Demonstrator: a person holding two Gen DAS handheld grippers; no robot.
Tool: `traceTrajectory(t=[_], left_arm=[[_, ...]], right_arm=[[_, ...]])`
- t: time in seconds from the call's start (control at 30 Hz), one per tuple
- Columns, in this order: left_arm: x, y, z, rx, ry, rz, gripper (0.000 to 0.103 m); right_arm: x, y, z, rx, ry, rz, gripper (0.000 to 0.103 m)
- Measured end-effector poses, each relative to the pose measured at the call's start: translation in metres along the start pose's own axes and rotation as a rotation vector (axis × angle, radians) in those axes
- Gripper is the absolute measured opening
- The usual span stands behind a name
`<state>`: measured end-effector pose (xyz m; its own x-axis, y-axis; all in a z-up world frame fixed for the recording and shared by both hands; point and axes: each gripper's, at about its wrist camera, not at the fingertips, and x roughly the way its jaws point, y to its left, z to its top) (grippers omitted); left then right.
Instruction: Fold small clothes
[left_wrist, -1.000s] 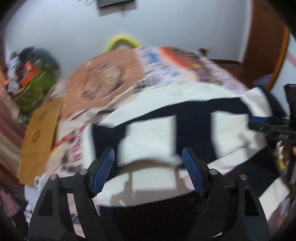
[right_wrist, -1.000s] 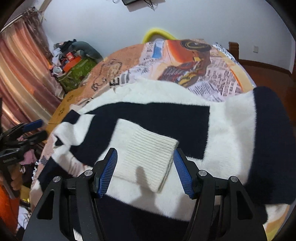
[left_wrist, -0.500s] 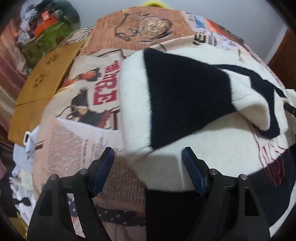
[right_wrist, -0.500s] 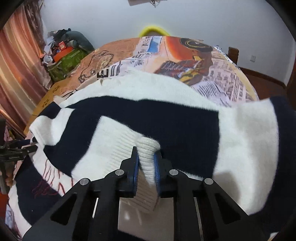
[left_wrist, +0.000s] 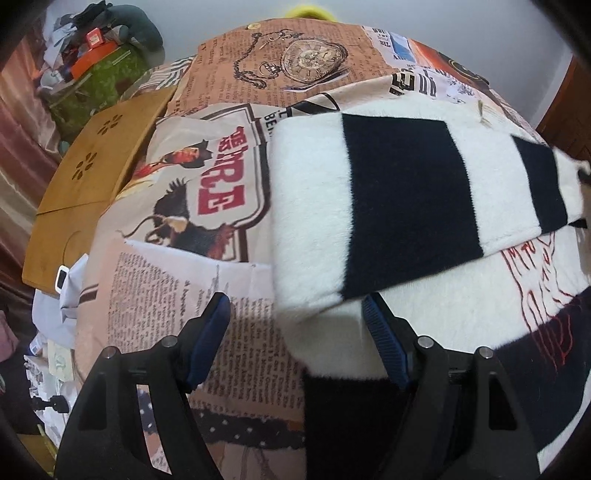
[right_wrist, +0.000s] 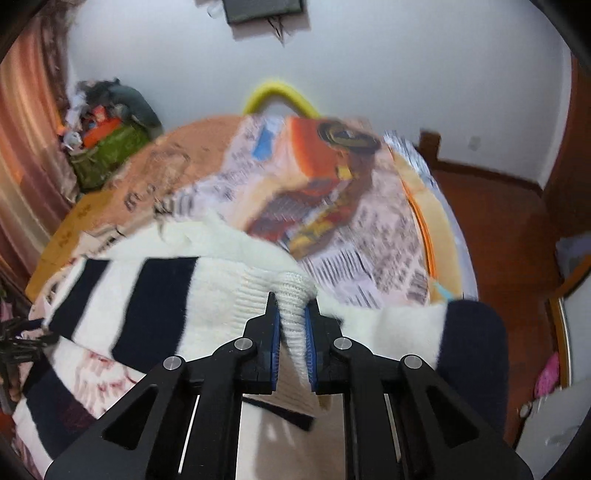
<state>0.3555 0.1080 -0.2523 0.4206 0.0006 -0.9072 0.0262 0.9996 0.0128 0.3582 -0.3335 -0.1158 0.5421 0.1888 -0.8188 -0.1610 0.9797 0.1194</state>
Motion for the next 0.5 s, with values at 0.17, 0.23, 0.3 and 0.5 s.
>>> traceTrajectory(t=[0.17, 0.23, 0.3, 0.5], left_arm=[[-0.029, 0.01, 0.003, -0.026, -0.061, -0.017, 0.075], [-0.043, 0.013, 0.01, -0.031, -0.098, -0.015, 0.075], [-0.051, 0.012, 0.02, -0.034, -0.127, -0.003, 0.075], [-0.043, -0.01, 0.056, -0.005, -0.152, 0.021, 0.075]], right_arm=[[0.013, -0.001, -0.008, -0.011, 0.049, -0.025, 0.016], [0.006, -0.002, -0.008, -0.002, 0.037, -0.047, 0.028], [-0.008, -0.001, -0.005, -0.009, -0.007, -0.054, 0.041], [-0.031, 0.018, 0.005, -0.065, -0.075, 0.014, 0.048]])
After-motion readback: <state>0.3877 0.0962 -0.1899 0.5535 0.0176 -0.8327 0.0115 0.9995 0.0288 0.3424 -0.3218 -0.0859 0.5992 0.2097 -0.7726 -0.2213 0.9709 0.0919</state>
